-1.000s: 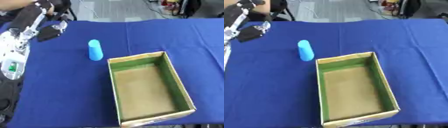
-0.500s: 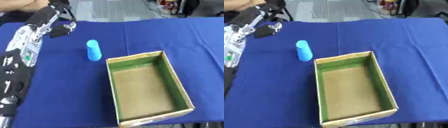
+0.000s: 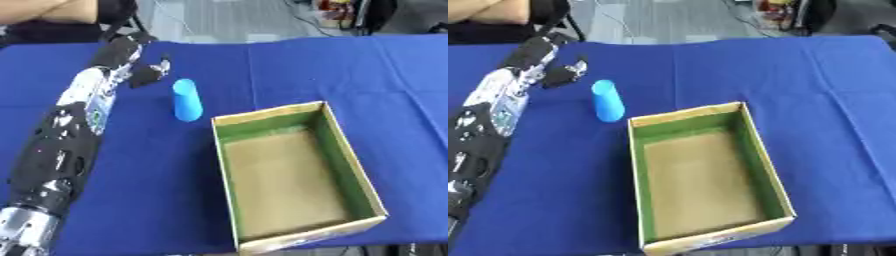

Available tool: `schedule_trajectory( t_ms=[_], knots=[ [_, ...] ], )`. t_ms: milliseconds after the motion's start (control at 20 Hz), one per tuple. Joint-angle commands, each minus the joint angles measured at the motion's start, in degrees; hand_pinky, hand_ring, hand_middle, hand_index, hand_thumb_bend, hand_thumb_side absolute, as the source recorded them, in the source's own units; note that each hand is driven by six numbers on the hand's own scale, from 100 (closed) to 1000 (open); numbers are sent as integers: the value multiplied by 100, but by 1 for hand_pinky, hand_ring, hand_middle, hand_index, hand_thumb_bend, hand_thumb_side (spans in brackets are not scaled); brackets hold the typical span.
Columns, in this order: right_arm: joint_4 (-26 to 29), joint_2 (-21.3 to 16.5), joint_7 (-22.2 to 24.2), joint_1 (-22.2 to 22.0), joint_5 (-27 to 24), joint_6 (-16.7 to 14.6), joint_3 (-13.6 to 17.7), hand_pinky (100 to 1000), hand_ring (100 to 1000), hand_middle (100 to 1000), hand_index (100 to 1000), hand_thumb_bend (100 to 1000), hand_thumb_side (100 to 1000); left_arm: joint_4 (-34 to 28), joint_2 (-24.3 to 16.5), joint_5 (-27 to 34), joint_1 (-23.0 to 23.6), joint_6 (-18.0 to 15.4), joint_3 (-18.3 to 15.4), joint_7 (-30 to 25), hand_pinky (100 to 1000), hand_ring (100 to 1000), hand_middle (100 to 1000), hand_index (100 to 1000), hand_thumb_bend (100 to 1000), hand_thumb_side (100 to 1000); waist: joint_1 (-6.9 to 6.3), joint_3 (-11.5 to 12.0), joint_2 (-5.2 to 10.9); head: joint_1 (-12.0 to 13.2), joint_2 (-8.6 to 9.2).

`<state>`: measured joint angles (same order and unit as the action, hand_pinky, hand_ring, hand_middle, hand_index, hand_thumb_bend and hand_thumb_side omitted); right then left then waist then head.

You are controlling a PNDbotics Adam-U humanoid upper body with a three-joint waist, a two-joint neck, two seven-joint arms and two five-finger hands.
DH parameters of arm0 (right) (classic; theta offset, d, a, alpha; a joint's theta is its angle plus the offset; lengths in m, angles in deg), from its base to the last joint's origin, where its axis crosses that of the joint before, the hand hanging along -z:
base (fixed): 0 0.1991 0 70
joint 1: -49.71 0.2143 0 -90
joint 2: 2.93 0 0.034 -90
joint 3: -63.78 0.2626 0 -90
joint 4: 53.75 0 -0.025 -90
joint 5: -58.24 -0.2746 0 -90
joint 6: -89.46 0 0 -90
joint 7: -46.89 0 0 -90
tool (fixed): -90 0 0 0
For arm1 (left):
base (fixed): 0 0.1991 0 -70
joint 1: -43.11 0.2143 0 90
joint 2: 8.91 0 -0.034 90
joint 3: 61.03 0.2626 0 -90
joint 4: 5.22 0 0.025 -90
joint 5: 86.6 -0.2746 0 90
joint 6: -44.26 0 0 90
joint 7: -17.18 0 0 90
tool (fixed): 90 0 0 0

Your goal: Pick up objects on the table and place them in the box.

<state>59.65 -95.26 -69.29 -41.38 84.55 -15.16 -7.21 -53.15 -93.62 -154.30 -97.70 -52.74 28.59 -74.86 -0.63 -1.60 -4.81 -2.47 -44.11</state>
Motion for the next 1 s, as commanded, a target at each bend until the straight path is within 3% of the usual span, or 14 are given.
schedule_trajectory(
  t_ms=[50, 1000],
  knots=[
    [119, -60, 20, 55, -24, -5, 9, 832, 743, 869, 949, 100, 843, 65, 16, -93, -185, -16, -47, 117, 851, 921, 900, 937, 1000, 894, 18, -13, 80, 44, 5],
    [119, -44, 37, 85, -34, -14, 0, 832, 742, 869, 949, 100, 844, 140, 245, -121, -199, -115, 66, 137, 854, 924, 903, 937, 1000, 912, 16, -56, 78, 39, 12]
  ],
)
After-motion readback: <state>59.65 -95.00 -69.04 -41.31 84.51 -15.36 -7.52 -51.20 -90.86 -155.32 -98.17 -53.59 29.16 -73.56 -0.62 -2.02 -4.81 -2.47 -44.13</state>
